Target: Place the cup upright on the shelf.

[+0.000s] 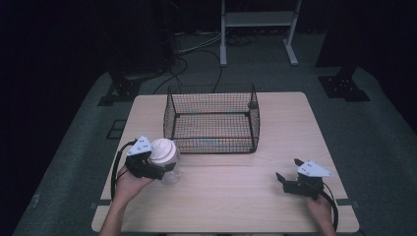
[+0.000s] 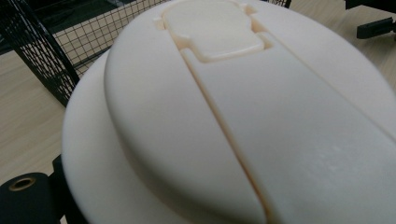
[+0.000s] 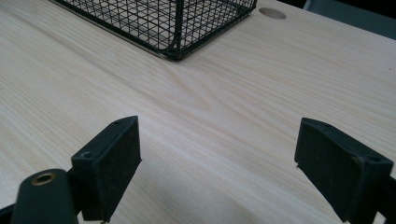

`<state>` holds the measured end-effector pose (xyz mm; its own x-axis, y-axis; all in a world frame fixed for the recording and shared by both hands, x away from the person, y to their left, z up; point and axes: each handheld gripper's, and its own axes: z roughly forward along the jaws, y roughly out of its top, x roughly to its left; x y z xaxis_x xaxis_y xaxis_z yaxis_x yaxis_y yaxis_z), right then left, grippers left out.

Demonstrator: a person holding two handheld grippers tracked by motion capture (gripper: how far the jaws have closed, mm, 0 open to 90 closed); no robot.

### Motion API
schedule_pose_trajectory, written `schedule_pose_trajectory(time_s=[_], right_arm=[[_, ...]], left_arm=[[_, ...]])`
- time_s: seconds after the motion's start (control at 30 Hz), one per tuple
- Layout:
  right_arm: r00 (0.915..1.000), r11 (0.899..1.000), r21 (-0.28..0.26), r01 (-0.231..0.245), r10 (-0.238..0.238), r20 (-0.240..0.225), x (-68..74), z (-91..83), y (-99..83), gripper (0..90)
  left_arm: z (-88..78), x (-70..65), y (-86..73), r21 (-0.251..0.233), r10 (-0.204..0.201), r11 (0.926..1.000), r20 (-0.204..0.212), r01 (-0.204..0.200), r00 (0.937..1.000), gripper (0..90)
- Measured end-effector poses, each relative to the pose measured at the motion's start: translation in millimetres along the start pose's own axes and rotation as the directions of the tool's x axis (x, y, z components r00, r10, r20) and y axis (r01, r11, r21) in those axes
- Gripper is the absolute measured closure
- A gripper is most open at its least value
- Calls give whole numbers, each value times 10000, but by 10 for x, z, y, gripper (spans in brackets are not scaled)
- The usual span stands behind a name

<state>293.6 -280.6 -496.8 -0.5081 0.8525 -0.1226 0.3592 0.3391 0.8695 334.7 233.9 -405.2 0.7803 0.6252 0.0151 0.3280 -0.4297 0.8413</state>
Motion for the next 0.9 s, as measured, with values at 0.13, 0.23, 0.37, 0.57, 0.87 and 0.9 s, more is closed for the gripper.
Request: schedule_pose_trajectory(time_s=[0.13,0.23,0.37,0.57,0.87,0.9], right_arm=[[10000,10000,-1,6,-6,6,0,0,0,135],[10000,10000,-1,7,-7,8,0,0,0,135],[10000,10000,-2,2,-2,5,0,0,0,135],[10000,10000,-3,10,-10,8,1,0,0,135],[10000,10000,-1,9,-9,12,1,0,0,135],[10000,10000,-4,8,-8,12,1,0,0,135]], left_arm=[[1,-3,7,44,46,10000,49,-46,10000,72],[-1,-4,14,28,56,10000,102,-56,9999,72],[-12,-4,24,-45,16,10000,171,-16,9999,73],[-26,-6,33,-8,79,10000,169,-78,9998,75],[-50,-13,73,-119,90,9999,332,-86,9994,81],[-50,-13,73,-119,90,9999,332,-86,9994,127]])
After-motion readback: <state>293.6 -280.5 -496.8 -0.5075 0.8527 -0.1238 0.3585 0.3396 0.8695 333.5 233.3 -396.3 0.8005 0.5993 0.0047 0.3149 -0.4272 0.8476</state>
